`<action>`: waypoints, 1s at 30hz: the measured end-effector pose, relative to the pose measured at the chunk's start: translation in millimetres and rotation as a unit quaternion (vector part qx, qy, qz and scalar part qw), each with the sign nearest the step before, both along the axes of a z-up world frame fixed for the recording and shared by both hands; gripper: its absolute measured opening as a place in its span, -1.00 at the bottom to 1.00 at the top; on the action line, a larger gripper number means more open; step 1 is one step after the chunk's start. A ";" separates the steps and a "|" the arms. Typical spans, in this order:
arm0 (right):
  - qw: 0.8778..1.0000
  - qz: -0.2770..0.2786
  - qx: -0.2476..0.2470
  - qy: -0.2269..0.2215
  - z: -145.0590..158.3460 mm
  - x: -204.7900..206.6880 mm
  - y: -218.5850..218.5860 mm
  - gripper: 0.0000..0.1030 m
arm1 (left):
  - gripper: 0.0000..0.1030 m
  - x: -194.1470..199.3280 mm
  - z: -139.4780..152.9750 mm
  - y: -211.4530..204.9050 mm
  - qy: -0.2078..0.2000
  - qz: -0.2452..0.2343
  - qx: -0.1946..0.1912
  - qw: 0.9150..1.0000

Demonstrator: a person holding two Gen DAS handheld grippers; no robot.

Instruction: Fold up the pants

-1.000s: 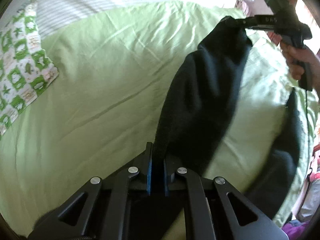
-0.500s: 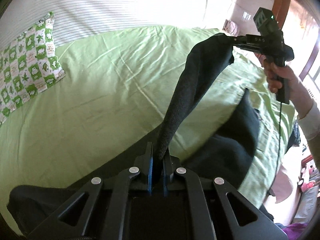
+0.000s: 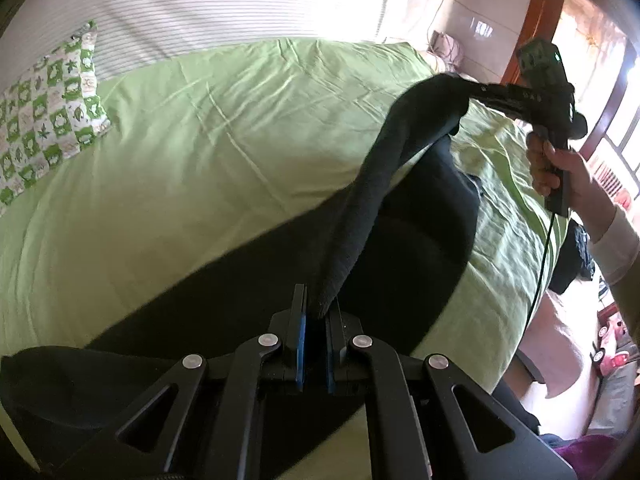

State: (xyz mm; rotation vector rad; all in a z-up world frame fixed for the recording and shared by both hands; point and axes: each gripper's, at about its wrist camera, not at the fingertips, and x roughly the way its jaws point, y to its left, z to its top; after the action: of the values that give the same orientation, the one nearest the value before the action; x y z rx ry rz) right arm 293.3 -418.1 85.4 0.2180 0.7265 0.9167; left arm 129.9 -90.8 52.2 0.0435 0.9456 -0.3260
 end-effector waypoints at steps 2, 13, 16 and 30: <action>1.000 -0.007 0.002 0.004 -7.5 -10.3 -10.3 -0.85 | -0.89 -4.6 -5.7 -4.8 0.006 -0.004 -0.002 1.000; 0.995 -0.051 -0.046 0.070 -73.5 -46.4 -42.1 -0.94 | -0.88 -21.3 -42.6 -27.6 0.029 -0.021 0.031 0.999; 0.994 -0.056 -0.060 0.071 -77.9 -50.9 -39.1 -0.94 | -0.87 -23.0 -51.0 -31.2 0.031 -0.019 0.038 0.999; 0.985 -0.125 -0.105 0.054 -46.2 -91.4 -35.4 -0.78 | -0.27 -50.0 -53.6 -24.0 0.034 -0.014 0.008 0.999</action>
State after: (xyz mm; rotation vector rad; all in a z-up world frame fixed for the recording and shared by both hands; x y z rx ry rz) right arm 201.9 -453.6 39.2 0.1685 0.8700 0.5878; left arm 80.0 -114.8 -1.4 0.0613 1.0168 -0.3469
